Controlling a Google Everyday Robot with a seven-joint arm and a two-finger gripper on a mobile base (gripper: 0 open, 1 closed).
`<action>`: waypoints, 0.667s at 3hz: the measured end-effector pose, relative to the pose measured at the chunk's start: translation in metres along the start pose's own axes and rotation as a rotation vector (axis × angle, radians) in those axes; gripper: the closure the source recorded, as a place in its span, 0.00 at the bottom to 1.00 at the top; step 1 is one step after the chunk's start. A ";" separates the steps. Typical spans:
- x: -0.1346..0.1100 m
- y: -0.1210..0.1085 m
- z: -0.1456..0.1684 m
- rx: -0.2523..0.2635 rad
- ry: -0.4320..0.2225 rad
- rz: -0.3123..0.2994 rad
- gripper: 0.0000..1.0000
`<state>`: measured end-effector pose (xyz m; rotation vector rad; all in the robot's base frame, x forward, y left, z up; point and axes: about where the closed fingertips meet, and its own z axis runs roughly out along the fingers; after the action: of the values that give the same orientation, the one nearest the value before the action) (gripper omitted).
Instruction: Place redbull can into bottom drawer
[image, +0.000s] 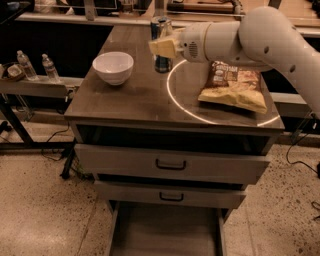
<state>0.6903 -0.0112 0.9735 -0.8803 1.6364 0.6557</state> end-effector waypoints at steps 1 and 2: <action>0.015 0.052 -0.049 -0.073 0.041 0.011 1.00; 0.035 0.105 -0.113 -0.145 0.063 0.039 1.00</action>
Offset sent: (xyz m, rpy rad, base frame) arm -0.2036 -0.0680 -0.0134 -0.0095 0.1196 0.1485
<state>0.5372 -0.0488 0.9631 -0.9839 1.6820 0.7883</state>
